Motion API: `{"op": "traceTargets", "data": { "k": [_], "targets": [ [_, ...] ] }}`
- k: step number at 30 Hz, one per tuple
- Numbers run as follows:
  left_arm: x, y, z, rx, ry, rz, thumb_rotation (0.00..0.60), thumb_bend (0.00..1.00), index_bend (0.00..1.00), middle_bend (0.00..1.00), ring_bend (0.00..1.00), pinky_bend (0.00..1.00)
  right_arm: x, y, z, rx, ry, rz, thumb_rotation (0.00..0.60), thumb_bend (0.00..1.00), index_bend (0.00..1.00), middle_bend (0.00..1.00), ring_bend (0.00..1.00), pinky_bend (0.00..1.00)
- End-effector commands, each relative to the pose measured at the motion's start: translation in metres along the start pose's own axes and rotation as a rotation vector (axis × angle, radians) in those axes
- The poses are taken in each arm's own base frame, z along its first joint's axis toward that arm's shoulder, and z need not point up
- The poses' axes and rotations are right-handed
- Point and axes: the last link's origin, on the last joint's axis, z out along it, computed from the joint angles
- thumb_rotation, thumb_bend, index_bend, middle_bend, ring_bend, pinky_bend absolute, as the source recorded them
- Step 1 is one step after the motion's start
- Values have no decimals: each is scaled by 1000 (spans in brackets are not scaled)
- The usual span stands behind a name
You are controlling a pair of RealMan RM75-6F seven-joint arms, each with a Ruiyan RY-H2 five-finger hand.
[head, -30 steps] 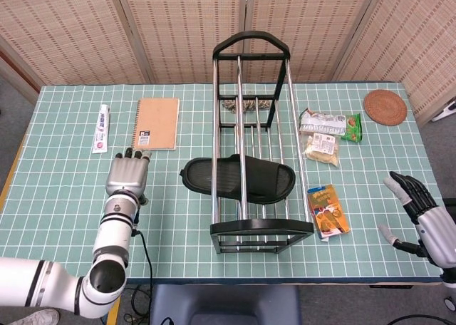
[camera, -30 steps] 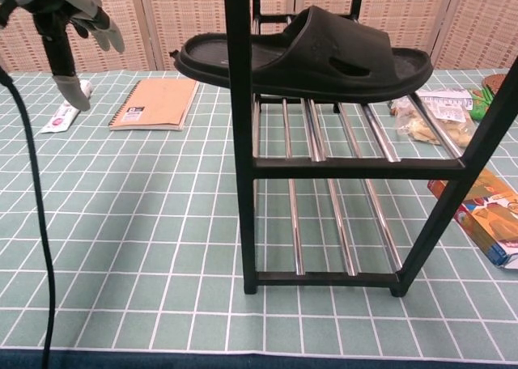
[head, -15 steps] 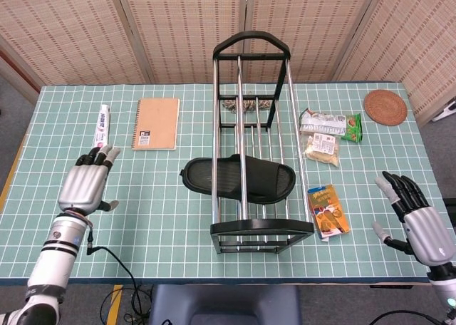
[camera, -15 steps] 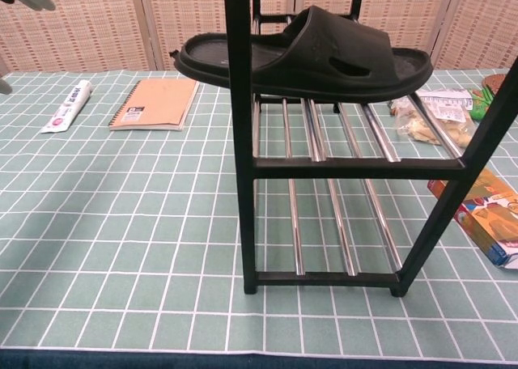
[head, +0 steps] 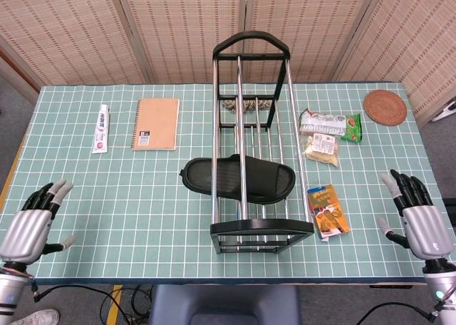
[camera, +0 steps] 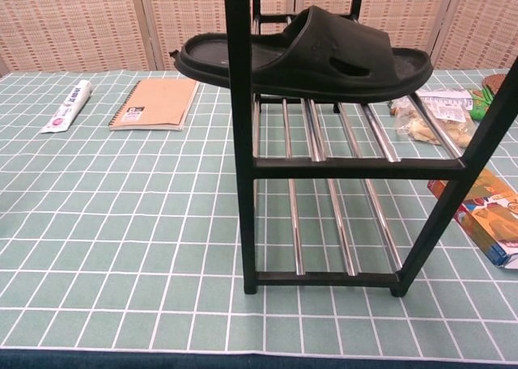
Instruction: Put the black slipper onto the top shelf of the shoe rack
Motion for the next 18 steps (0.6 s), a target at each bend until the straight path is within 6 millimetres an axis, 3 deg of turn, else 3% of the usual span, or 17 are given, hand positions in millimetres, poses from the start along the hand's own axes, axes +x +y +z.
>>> {"op": "traceTargets", "data": {
  "k": [1,18],
  "targets": [
    [-25,-27,-28,24,12,7,600,154,66,58,0,89,-2,-1,-4,-26,8,-15,600,340,0,0,0,0],
    [-54,-44,-44,37,71,4,600,153,67,58,0,76,-5,-4,-11,-63,19,-60,600,341,0,0,0,0]
  ]
}}
